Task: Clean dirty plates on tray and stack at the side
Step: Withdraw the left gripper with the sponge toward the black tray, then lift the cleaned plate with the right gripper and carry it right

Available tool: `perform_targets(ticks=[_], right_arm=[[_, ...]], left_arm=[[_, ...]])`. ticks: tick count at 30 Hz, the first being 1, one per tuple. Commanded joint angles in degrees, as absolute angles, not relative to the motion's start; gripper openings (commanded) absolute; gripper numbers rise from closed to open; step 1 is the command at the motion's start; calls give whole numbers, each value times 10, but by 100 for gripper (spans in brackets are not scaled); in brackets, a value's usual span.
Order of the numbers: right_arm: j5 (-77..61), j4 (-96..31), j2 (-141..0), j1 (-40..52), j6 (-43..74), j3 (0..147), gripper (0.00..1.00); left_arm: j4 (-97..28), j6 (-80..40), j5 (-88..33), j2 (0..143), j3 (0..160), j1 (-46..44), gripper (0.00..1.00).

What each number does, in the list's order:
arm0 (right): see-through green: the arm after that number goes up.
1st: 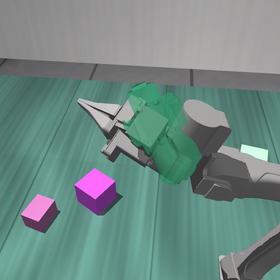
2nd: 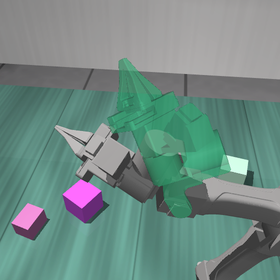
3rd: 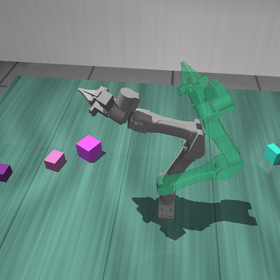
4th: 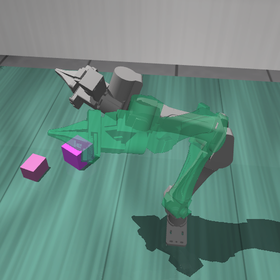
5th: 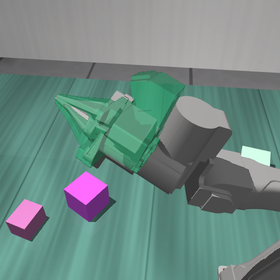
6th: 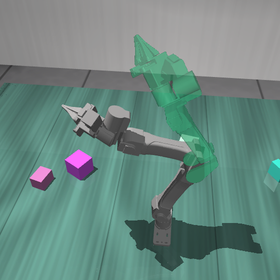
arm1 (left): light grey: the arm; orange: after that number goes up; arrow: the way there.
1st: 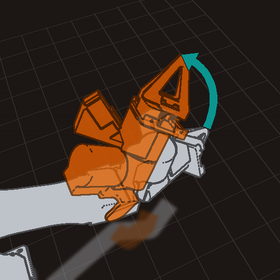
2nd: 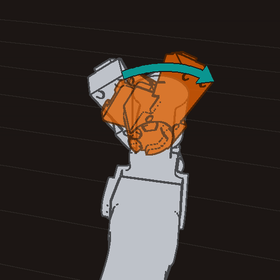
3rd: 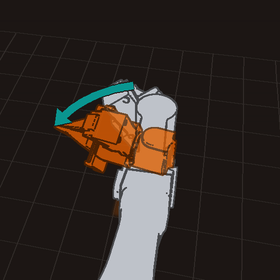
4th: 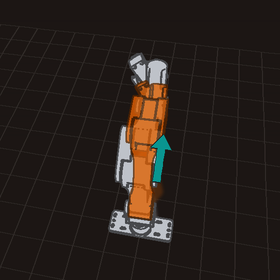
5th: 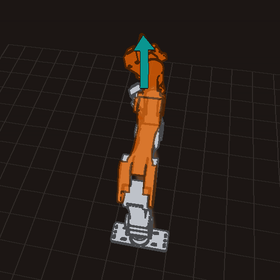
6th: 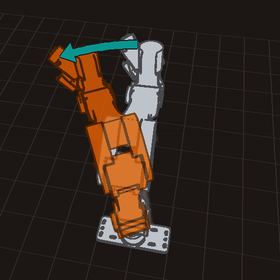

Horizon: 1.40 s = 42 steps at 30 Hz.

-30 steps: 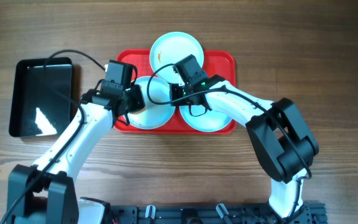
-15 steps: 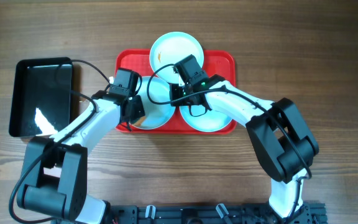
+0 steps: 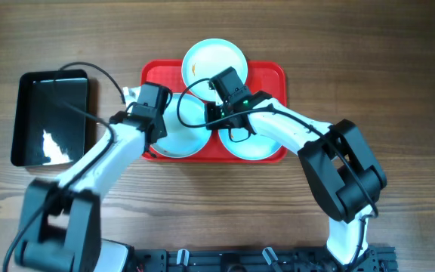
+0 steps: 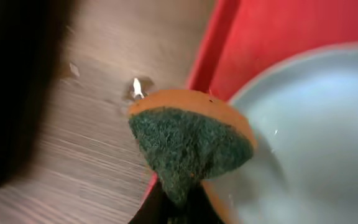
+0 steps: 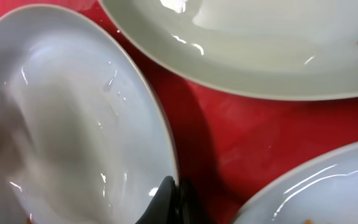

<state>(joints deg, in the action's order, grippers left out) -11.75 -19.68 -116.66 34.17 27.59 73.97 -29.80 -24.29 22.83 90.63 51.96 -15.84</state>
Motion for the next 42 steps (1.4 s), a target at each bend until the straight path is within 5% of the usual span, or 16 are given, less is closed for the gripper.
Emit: perform_targets(ticks=[1,10,20,42], right_arm=[[-116,-197,-1145,336,249,753,4],[-97,-232,-1080,336,211,781,4],[136,-382,-1032,336,129,906,4],[492,-359,-1031,451,-43,926,4]], left_arm=[[-310,-252,264,819,521,-153,4],[-392,-297,251,737,521,-152,4],[-441,-337,236,740,521,-152,4],[-422,-337,163,740,521,-152,4]])
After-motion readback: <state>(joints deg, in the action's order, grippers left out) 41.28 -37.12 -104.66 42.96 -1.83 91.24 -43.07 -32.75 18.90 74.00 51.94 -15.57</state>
